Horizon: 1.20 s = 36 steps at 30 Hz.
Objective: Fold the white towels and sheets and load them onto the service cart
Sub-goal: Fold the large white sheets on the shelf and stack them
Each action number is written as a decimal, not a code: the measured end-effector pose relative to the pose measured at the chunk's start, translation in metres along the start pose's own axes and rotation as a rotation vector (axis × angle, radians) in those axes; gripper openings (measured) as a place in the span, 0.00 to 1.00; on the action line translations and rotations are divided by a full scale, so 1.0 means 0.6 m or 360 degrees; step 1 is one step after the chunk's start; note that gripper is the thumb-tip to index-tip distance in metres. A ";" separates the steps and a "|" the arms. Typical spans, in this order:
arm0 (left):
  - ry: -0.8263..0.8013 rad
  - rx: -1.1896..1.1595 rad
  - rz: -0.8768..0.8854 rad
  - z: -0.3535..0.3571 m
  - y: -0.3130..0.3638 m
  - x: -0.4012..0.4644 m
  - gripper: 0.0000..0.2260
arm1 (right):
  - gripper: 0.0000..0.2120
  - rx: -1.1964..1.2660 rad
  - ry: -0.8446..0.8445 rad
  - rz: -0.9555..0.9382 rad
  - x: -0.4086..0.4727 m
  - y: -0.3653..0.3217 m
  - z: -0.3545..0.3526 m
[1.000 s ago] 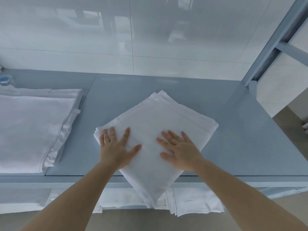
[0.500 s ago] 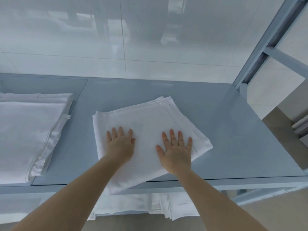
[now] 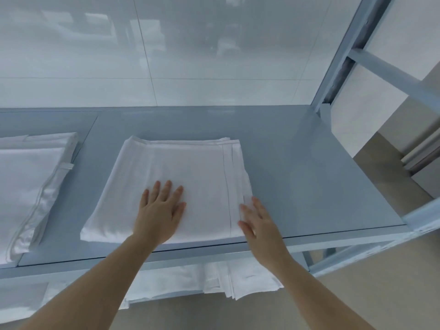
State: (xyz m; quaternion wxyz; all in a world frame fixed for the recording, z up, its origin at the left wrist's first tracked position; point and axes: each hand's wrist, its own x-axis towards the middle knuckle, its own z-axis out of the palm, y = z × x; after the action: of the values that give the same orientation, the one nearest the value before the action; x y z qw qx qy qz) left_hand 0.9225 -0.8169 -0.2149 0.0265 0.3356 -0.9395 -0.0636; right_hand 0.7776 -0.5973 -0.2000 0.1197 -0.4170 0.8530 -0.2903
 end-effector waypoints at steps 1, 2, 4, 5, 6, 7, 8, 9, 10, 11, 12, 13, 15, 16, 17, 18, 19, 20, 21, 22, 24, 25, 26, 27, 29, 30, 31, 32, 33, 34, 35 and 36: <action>0.0051 -0.0018 0.0018 -0.007 0.011 0.000 0.23 | 0.18 0.0327 0.0024 0.0207 0.003 0.017 -0.017; 0.0126 -0.0081 0.0074 -0.012 0.029 -0.003 0.22 | 0.16 0.0710 0.0069 0.0407 0.007 0.030 -0.030; 0.0205 -0.0265 0.0328 -0.018 0.081 -0.014 0.28 | 0.13 0.1427 0.0028 0.0695 0.021 0.044 -0.048; 0.0158 -0.0296 0.0492 -0.014 0.109 -0.022 0.31 | 0.12 0.1599 -0.0057 0.0764 0.028 0.048 -0.052; 0.0054 -0.0243 0.0627 -0.006 0.132 -0.028 0.35 | 0.11 0.1649 -0.0163 0.0794 0.035 0.051 -0.056; -0.0063 -0.0134 0.0697 0.005 0.151 -0.034 0.38 | 0.10 0.1628 -0.0258 0.0791 0.042 0.054 -0.058; -0.0155 -0.0026 0.0711 0.016 0.162 -0.037 0.41 | 0.10 0.1573 -0.0329 0.0758 0.048 0.055 -0.061; -0.0189 0.0064 0.0698 0.027 0.167 -0.038 0.43 | 0.09 0.1507 -0.0376 0.0716 0.051 0.055 -0.061; -0.0175 0.0119 0.0673 0.036 0.168 -0.036 0.43 | 0.09 0.1455 -0.0418 0.0685 0.052 0.055 -0.058; -0.0147 0.0143 0.0641 0.042 0.168 -0.035 0.44 | 0.09 0.1424 -0.0466 0.0673 0.053 0.056 -0.055; -0.0132 0.0153 0.0608 0.045 0.168 -0.034 0.44 | 0.08 0.1417 -0.0514 0.0668 0.052 0.057 -0.053; -0.0126 0.0167 0.0574 0.046 0.168 -0.034 0.44 | 0.09 0.1423 -0.0552 0.0661 0.050 0.059 -0.052; -0.0100 0.0189 0.0496 0.046 0.171 -0.034 0.46 | 0.10 0.1447 -0.0605 0.0626 0.047 0.067 -0.051; -0.0088 0.0188 0.0456 0.043 0.175 -0.034 0.47 | 0.10 0.1455 -0.0648 0.0588 0.045 0.070 -0.052; -0.0081 0.0165 0.0423 0.039 0.179 -0.034 0.47 | 0.11 0.1443 -0.0707 0.0538 0.042 0.071 -0.054; -0.0064 0.0137 0.0402 0.036 0.183 -0.033 0.47 | 0.13 0.1394 -0.0769 0.0475 0.038 0.070 -0.055; -0.0039 0.0117 0.0394 0.035 0.185 -0.033 0.47 | 0.16 0.1310 -0.0801 0.0415 0.032 0.064 -0.050; -0.0027 0.0110 0.0390 0.035 0.187 -0.033 0.48 | 0.19 0.1224 -0.0777 0.0371 0.027 0.056 -0.043; -0.0025 0.0129 0.0382 0.036 0.187 -0.033 0.48 | 0.19 0.1159 -0.0680 0.0359 0.025 0.046 -0.034; -0.0037 0.0157 0.0362 0.036 0.188 -0.033 0.50 | 0.18 0.1154 -0.0530 0.0368 0.024 0.036 -0.027; -0.0040 0.0152 0.0294 0.036 0.187 -0.027 0.52 | 0.14 0.1237 -0.0286 0.0386 0.028 0.021 -0.025; -0.0018 0.0101 0.0260 0.034 0.185 -0.023 0.52 | 0.13 0.1247 -0.0214 0.0377 0.033 0.019 -0.030; -0.0029 0.0058 0.0233 0.032 0.184 -0.018 0.52 | 0.12 0.1220 -0.0167 0.0364 0.037 0.020 -0.035; -0.0053 0.0074 0.0227 0.033 0.183 -0.015 0.52 | 0.12 0.1174 -0.0137 0.0367 0.038 0.024 -0.039; -0.0094 0.0201 0.0246 0.041 0.182 -0.014 0.51 | 0.11 0.1118 -0.0142 0.0429 0.029 0.036 -0.042; -0.0111 0.0249 0.0251 0.045 0.182 -0.014 0.52 | 0.10 0.1109 -0.0171 0.0462 0.021 0.040 -0.042; -0.0130 0.0274 0.0248 0.049 0.182 -0.013 0.53 | 0.10 0.1083 -0.0200 0.0487 0.016 0.040 -0.042; -0.0157 0.0278 0.0245 0.053 0.181 -0.011 0.55 | 0.10 0.1037 -0.0218 0.0499 0.015 0.040 -0.042; -0.0182 0.0271 0.0248 0.056 0.179 -0.009 0.57 | 0.11 0.0985 -0.0227 0.0503 0.017 0.038 -0.042; -0.0206 0.0264 0.0256 0.058 0.176 -0.008 0.58 | 0.12 0.0940 -0.0225 0.0507 0.018 0.036 -0.041; -0.0220 0.0263 0.0265 0.060 0.174 -0.006 0.59 | 0.13 0.0912 -0.0209 0.0523 0.018 0.032 -0.039; -0.0233 0.0267 0.0275 0.060 0.173 -0.005 0.59 | 0.14 0.0900 -0.0175 0.0561 0.016 0.030 -0.035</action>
State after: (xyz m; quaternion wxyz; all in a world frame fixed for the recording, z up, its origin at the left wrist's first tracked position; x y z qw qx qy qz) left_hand 0.8564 -0.7320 -0.2367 -0.0648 0.2489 -0.9663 -0.0065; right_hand 0.7507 -0.5877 -0.1932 0.3247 -0.2282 0.7899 -0.4674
